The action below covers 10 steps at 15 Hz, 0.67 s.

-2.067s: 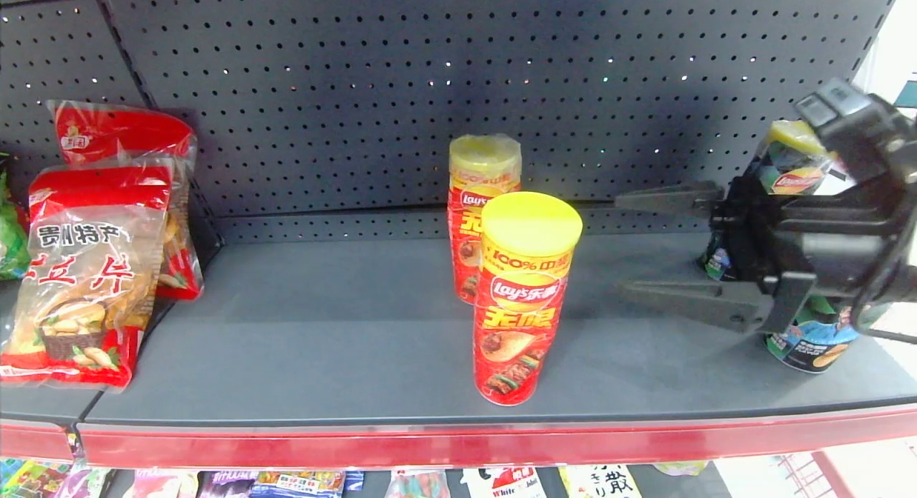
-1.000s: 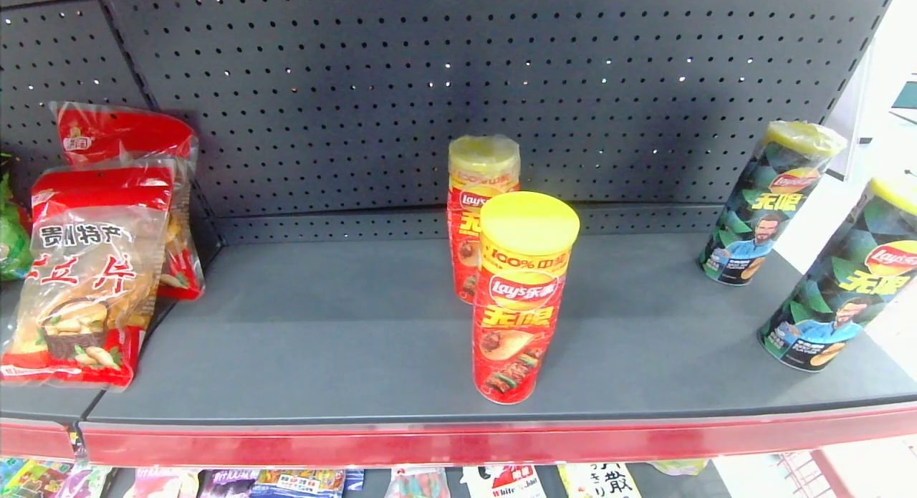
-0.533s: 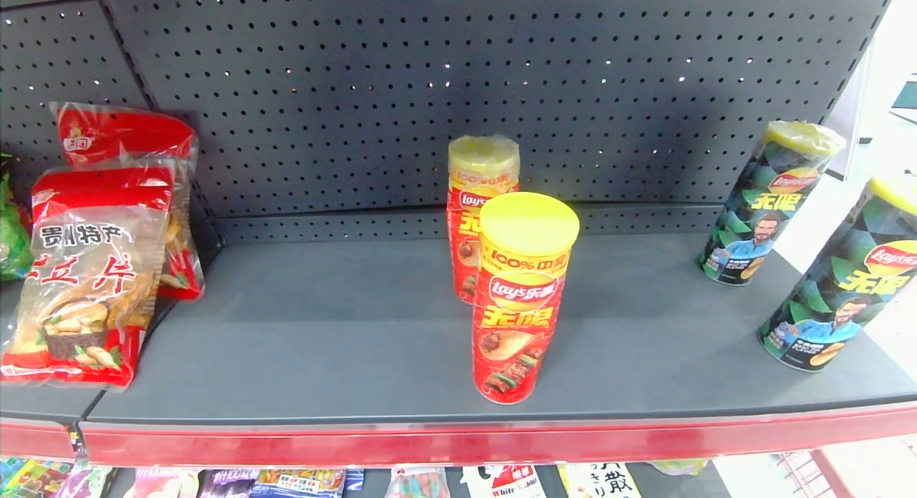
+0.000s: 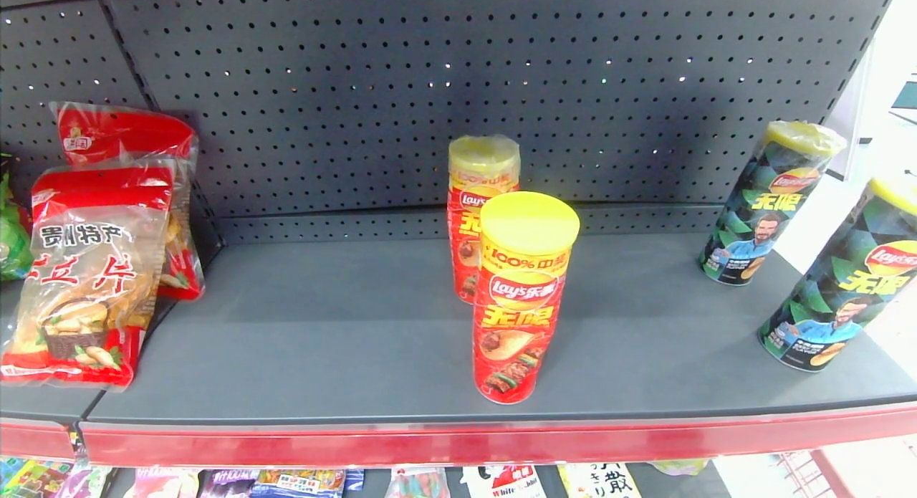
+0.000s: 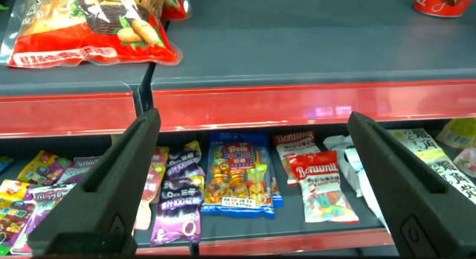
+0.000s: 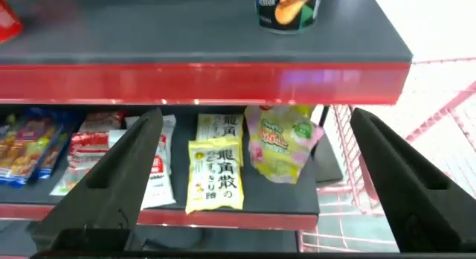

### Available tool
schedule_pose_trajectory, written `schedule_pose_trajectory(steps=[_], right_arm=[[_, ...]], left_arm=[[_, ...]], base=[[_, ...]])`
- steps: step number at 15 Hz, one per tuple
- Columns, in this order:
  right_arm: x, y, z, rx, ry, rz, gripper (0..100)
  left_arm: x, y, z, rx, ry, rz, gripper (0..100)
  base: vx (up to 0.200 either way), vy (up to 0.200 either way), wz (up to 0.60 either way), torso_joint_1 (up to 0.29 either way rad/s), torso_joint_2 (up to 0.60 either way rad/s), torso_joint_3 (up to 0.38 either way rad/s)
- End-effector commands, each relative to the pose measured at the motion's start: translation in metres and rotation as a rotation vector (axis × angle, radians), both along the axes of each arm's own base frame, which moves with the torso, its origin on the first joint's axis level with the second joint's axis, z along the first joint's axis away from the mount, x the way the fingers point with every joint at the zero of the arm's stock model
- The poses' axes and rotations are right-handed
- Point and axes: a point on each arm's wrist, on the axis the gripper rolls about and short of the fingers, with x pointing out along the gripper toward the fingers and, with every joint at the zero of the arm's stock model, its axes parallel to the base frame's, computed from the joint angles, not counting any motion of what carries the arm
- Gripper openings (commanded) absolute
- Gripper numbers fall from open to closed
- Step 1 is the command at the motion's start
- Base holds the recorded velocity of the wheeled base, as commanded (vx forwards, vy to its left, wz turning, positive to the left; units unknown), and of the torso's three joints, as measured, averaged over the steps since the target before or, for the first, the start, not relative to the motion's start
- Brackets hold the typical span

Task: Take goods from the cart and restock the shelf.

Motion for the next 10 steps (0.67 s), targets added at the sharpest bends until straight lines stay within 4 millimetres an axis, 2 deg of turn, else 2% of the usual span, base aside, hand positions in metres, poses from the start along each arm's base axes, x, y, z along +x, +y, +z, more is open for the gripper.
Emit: schedule_pose_trajectory(steps=[1,8,10], right_arm=[[-0.0047,0.0016,-0.0068,0.000,-0.058,-0.029,100],[-0.0050,0.0007,-0.0066,0.048,-0.064,-0.069,100],[-0.0050,0.0013,-0.0067,0.006,-0.063,-0.040,100]], left_arm=[[0.0001,0.0000,0.0000,0.000,0.002,0.000,100],[0.0001,0.0000,0.0000,0.000,0.002,0.000,100],[0.0001,0.0000,0.0000,0.000,0.002,0.000,100]], base=[[0.000,0.000,0.00,0.000,0.00,0.000],[0.000,0.000,0.00,0.000,0.00,0.000],[0.000,0.000,0.00,0.000,0.00,0.000]])
